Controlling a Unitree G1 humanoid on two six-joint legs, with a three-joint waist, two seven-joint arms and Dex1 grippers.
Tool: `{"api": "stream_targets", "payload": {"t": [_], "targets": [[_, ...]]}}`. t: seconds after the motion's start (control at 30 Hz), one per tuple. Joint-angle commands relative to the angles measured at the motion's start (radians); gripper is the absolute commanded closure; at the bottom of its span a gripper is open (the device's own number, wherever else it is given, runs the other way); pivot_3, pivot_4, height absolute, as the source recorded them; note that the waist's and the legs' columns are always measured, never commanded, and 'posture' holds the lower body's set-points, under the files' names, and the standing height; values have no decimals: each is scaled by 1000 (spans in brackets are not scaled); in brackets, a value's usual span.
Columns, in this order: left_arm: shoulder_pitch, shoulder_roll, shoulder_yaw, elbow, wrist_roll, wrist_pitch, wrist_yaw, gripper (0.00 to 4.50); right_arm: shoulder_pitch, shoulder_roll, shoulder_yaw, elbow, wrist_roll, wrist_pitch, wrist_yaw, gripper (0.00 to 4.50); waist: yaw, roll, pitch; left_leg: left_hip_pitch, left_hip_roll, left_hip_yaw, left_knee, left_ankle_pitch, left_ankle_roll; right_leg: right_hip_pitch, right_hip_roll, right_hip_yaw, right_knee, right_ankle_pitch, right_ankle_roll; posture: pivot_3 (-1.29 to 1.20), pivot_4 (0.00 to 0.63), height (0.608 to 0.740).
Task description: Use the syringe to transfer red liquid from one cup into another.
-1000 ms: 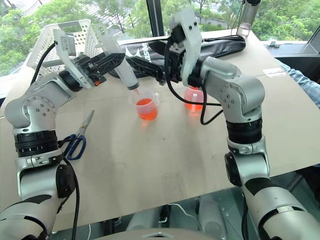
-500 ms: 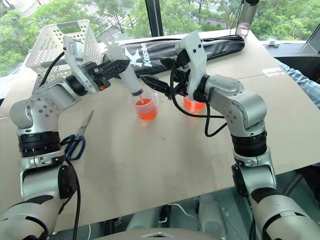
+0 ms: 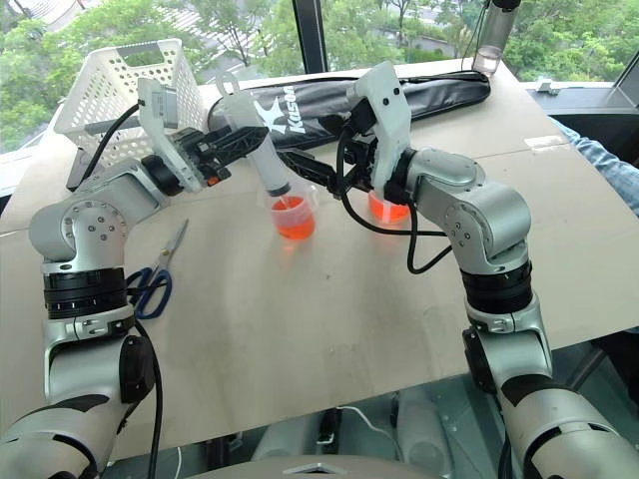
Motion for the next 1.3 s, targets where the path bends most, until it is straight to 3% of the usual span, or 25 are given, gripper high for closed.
{"api": "stream_targets", "payload": {"t": [0.03,0.33,0.53,0.67,0.83,0.97,1.3], "targets": [[-32,0,46,-28,-27,-9,23,2993,-13,0,-5,-32,3,-27,-3,57,0,0,0,0,0,0,0,0,0,0,0,0,0,0,0,0,150,724],[-219,-21,374,228,-308,309,343,2993,9,-21,-30,-47,4,-24,-12,57,-2,-1,0,0,0,-1,0,0,0,0,0,0,1,0,0,0,150,724],[-342,158,487,448,-412,603,421,2993,68,-36,-79,-99,54,-8,-20,57,-6,-3,0,0,0,-1,0,0,0,0,0,0,2,0,0,0,150,724],[-316,309,391,529,-338,688,325,2993,203,-140,-93,-264,177,-5,137,57,-6,-3,0,0,0,-1,-1,0,0,0,1,-1,1,0,0,0,150,724],[-188,428,159,482,-283,762,111,2993,424,-347,-69,-419,147,-83,261,57,1,-4,1,1,-1,0,-1,-1,-1,1,0,-1,0,0,1,0,150,724],[-98,421,-72,410,-177,660,-34,2993,656,-466,-88,-490,69,-229,340,57,20,-8,0,2,0,-1,1,-1,-1,3,1,-1,-1,0,0,0,150,724],[-179,295,-283,499,62,462,-131,2993,796,-472,-150,-572,59,-285,238,57,31,-12,0,1,1,0,4,0,-1,3,1,0,0,0,0,0,150,724]]}}
